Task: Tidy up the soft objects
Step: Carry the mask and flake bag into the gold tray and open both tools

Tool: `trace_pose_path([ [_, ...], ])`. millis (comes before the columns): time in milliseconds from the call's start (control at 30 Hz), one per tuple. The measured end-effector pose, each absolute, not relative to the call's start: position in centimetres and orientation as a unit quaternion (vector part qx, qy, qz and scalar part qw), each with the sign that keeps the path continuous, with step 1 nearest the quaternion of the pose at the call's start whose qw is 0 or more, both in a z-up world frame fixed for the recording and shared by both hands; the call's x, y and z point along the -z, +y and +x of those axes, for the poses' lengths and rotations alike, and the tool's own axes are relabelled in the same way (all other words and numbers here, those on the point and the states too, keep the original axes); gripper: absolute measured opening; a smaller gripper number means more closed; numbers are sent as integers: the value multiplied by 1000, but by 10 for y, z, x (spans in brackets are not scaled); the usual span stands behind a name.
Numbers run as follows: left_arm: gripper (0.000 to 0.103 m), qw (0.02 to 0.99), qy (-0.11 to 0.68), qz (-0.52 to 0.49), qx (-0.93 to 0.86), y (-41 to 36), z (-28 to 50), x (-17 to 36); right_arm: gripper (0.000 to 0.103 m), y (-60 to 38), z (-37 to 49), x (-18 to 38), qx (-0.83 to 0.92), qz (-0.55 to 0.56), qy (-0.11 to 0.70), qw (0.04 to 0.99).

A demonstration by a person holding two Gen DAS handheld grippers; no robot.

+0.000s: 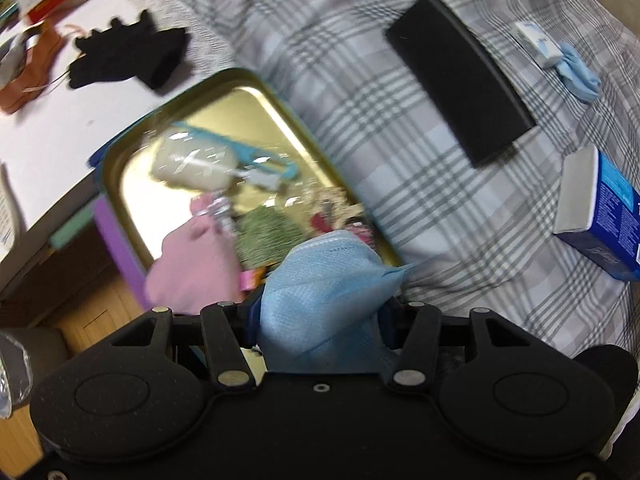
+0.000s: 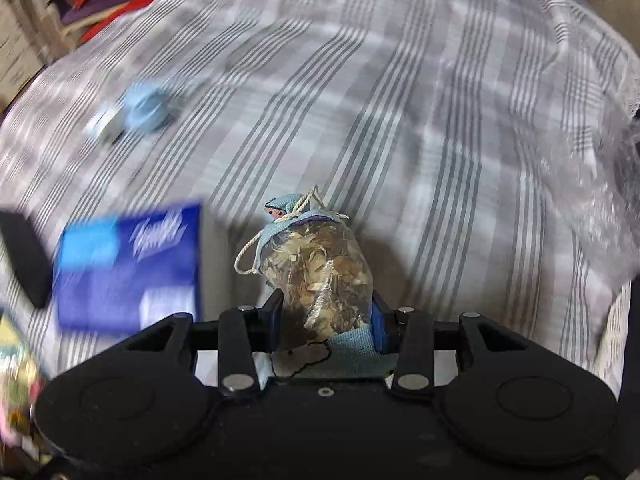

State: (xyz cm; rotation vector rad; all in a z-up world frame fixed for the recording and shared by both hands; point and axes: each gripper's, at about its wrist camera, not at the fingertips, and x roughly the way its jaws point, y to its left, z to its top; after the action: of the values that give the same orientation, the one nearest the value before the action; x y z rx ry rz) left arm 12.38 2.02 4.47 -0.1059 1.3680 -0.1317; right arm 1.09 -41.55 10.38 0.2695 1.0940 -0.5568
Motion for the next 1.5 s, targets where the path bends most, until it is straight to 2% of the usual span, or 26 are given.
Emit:
trace_pose_path([
  [367,52,791,605,-90,-9,89,126,-50,41,-308,-27,-133,102,111,534,832],
  [700,52,786,605,-115,-59,100,164,-40,41,-184,44,-103,-55,68,555,828],
  [1033,53,776,617,-94,-91,100,193,-21,41,-70,112,-77,-122,-52,548,826],
  [1100,56,773,620,-92,-94,100,195,-17,42,-53,124,-66,-125,-69,548,824],
  [1167,64,773,621,-87,-94,100,196,-14,42,-40,134,-57,-126,-79,549,822],
  [1267,72,773,623,-73,-98,98,197,-9,49,-32,141,-51,-127,-86,547,823],
  [1300,72,771,625,-71,-98,97,197,-7,53,-30,143,-49,-126,-89,546,823],
  [1500,74,762,636,-70,-98,94,196,2,53,-30,149,-40,-113,-104,553,819],
])
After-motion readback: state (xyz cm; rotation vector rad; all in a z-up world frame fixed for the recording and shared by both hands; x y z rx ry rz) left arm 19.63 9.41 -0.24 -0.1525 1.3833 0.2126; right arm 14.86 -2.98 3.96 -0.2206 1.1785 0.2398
